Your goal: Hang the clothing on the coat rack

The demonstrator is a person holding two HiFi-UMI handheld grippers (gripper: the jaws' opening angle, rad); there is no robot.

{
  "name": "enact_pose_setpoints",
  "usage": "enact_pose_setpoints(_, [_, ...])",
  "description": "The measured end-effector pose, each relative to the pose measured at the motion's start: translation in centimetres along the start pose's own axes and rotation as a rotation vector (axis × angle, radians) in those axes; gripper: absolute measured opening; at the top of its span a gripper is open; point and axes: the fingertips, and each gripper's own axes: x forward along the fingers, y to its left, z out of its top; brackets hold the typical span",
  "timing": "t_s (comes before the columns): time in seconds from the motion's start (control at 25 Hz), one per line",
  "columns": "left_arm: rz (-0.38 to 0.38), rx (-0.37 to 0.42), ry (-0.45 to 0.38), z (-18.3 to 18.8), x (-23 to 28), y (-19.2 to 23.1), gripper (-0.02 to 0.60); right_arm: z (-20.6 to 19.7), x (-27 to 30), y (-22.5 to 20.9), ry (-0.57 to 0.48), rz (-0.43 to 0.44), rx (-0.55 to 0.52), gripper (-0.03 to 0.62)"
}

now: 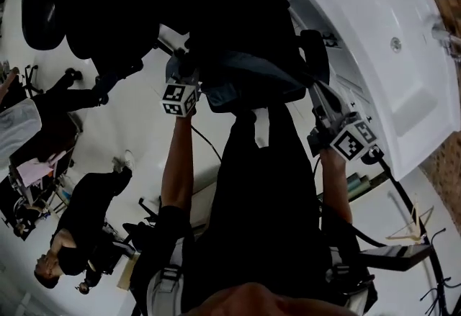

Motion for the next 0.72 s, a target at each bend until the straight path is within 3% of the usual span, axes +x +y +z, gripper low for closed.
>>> enact_pose_setpoints(0.12, [0.035, -0.123, -0.282, 7.7, -10.4, -0.3, 0.015, 1.9, -0.9, 1.1, -0.114, 0.036, 0.060, 0.009])
enact_pose_setpoints(0.2, [0.006, -0.168, -0.470, 12.0, -17.2, -1.3, 0.014, 2.7, -2.1, 3.6, -0.180, 0.094, 0.088, 0.009])
enact_pose_setpoints(0.28, [-0.102, -0.185, -0.675, 16.9, -23.0, -3.3, 0.014, 3.2, -3.7, 7.3, -0.253, 0.165, 0.099, 0.009])
enact_pose_setpoints(0.4, [-0.344, -0.115, -0.934, 23.4, -30.0, -7.5, 0.014, 3.5, -7.8, 12.8, -0.390, 0.243, 0.094, 0.009])
enact_pose_setpoints(0.56, [-0.654, -0.046, -1.091, 28.6, -34.2, -11.1, 0.015, 3.4, -16.2, 19.1, -0.649, 0.257, 0.022, 0.009])
enact_pose_setpoints(0.72, [-0.873, -0.089, -1.091, 30.9, -34.9, -15.1, 0.015, 1.8, -25.2, 23.3, -0.853, 0.160, -0.069, 0.009])
